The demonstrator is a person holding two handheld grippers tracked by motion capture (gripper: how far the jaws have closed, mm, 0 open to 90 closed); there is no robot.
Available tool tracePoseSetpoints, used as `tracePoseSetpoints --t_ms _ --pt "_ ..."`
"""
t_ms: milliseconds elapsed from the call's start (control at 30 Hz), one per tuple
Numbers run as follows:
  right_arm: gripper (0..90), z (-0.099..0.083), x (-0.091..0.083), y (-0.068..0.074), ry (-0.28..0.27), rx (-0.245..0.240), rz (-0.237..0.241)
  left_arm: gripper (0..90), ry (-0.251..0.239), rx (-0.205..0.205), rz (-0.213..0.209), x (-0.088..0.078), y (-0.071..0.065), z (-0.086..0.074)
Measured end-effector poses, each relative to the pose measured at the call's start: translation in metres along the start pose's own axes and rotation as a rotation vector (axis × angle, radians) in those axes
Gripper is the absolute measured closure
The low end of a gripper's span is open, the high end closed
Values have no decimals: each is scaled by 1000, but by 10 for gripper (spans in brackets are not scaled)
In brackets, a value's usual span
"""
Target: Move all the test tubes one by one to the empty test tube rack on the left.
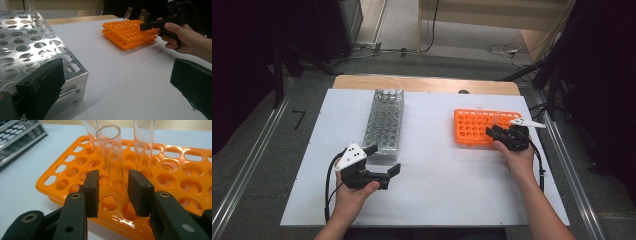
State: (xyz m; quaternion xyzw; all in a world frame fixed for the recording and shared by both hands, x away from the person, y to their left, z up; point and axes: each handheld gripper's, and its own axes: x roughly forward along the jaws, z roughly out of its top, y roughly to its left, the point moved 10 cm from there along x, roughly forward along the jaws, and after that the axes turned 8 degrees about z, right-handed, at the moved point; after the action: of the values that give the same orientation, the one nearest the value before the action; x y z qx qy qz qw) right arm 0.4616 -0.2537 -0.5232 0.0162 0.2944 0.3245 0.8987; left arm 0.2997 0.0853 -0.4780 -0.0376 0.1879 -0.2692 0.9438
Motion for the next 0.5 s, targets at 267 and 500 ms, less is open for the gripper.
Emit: tracePoseSetpoints --t_ms 267,500 --pt "693 3 9 -3 -5 -54 -63 0 8 2 -9 2 -3 -2" --pt "739 5 9 -5 -29 -59 -89 0 11 2 -8 2 -3 -2"
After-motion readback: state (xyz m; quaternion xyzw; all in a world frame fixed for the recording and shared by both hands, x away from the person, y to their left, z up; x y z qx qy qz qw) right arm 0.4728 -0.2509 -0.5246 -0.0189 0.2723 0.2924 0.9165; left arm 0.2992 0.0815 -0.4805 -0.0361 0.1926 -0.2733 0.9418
